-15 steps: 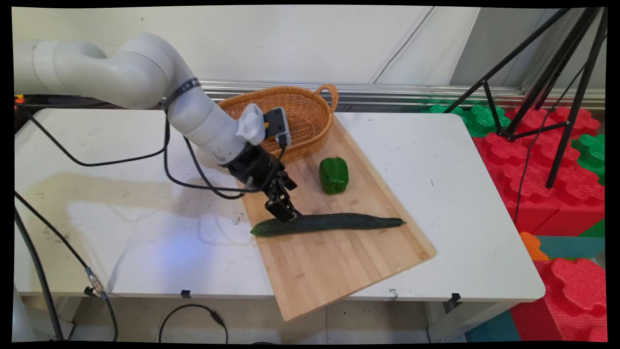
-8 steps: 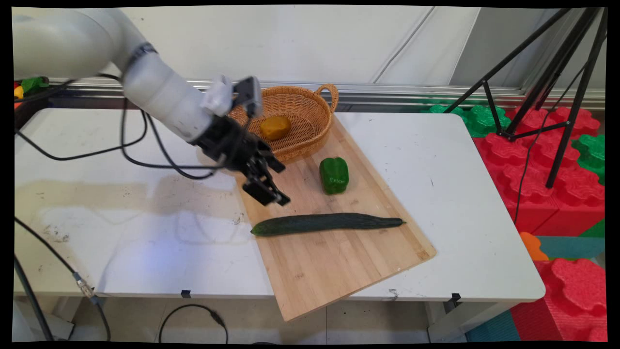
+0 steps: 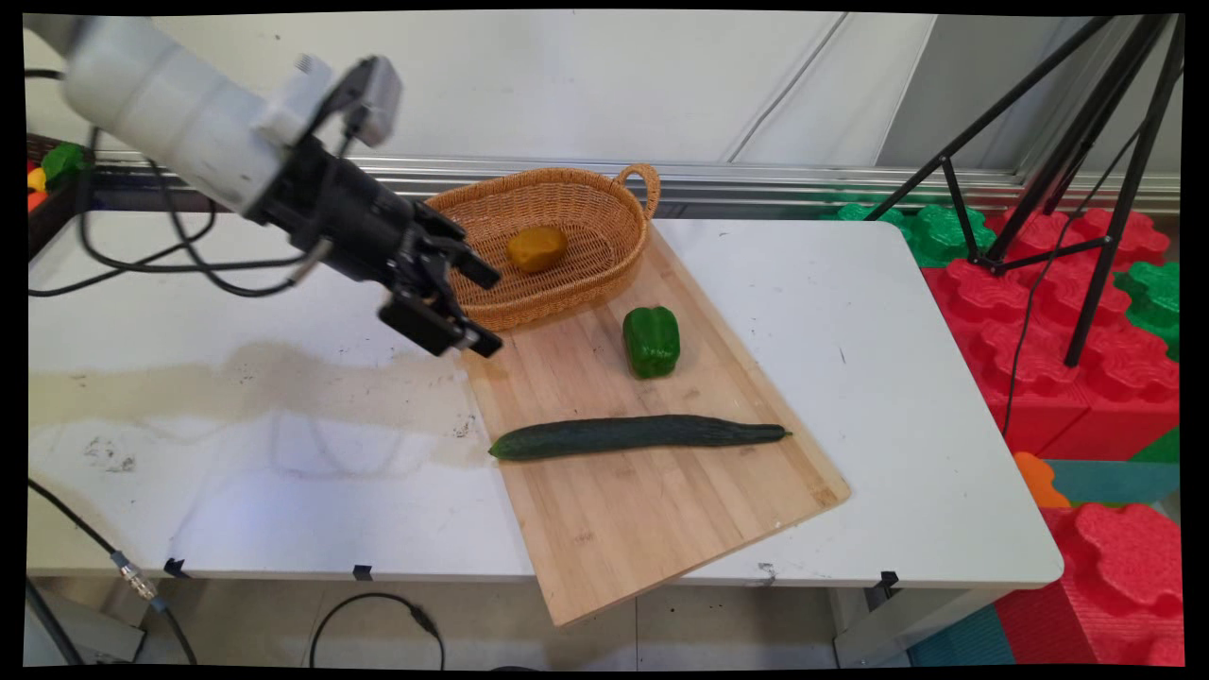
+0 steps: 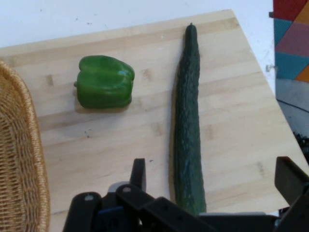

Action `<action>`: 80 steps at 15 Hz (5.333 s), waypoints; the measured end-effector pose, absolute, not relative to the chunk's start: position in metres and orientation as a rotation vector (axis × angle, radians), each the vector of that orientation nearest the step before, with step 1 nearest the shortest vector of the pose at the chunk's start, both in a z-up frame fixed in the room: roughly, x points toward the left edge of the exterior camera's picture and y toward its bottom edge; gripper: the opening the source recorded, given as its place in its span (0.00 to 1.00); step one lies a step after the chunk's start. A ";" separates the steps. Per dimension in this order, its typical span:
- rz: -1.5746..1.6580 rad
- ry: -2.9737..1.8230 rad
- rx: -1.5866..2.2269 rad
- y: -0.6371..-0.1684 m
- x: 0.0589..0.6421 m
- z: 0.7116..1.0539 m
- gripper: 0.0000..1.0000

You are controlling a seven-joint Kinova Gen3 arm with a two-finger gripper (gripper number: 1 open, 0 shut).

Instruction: Pick up the potato from the vegetable basket, then place the picked object on the cutting board

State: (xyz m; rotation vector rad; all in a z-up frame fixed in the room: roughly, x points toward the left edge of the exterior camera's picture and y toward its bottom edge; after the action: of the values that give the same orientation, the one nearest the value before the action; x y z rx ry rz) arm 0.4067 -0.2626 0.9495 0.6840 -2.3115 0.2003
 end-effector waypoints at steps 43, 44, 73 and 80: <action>0.443 -2.336 1.003 -0.484 0.482 0.863 1.00; 0.430 -2.343 1.005 -0.489 0.479 0.855 1.00; 0.385 -2.357 0.992 -0.509 0.467 0.815 0.00; 0.420 -2.318 0.972 -0.487 0.477 0.851 0.00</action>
State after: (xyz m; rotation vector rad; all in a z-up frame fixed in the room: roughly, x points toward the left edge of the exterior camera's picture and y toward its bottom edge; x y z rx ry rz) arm 0.4771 -0.4875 0.8512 0.9716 -2.3176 0.4205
